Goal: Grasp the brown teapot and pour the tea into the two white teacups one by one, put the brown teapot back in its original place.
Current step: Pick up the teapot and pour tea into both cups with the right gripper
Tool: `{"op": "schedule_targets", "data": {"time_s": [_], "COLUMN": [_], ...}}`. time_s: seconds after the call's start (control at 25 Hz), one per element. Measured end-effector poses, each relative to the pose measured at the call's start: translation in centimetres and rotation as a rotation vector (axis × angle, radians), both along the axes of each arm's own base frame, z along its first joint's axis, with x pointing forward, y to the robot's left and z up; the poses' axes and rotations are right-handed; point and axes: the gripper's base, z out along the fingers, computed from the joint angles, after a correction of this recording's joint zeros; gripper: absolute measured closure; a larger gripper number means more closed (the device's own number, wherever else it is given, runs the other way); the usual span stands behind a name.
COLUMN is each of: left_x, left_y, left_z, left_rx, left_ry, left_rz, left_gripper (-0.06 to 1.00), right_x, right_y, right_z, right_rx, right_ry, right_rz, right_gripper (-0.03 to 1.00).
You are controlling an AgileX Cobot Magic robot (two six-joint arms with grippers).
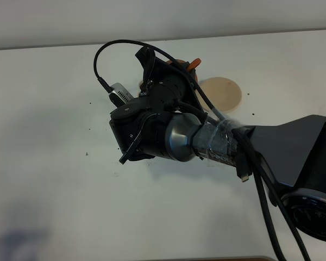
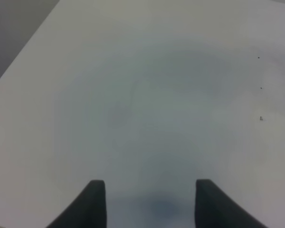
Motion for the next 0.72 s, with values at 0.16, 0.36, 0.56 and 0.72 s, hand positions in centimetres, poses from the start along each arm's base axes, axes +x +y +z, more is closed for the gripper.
{"op": "schedule_targets", "data": {"time_s": [0.16, 0.36, 0.56, 0.72], "left_x": [0.0, 0.0, 0.0, 0.0], "left_y": [0.0, 0.0, 0.0, 0.0], "left_z": [0.0, 0.0, 0.0, 0.0], "left_rx": [0.0, 0.0, 0.0, 0.0], "left_ry": [0.0, 0.0, 0.0, 0.0], "left_rz": [0.0, 0.0, 0.0, 0.0], "left_gripper": [0.52, 0.52, 0.52, 0.52], "right_x": [0.0, 0.0, 0.08, 0.14], "right_y": [0.0, 0.0, 0.05, 0.1], "right_z": [0.0, 0.01, 0.16, 0.29], "right_rx": [-0.011, -0.024, -0.042, -0.058], "right_ry": [0.002, 0.004, -0.011, -0.024], "right_rz": [0.005, 0.011, 0.025, 0.037], "right_gripper": [0.87, 0.87, 0.87, 0.87]}}
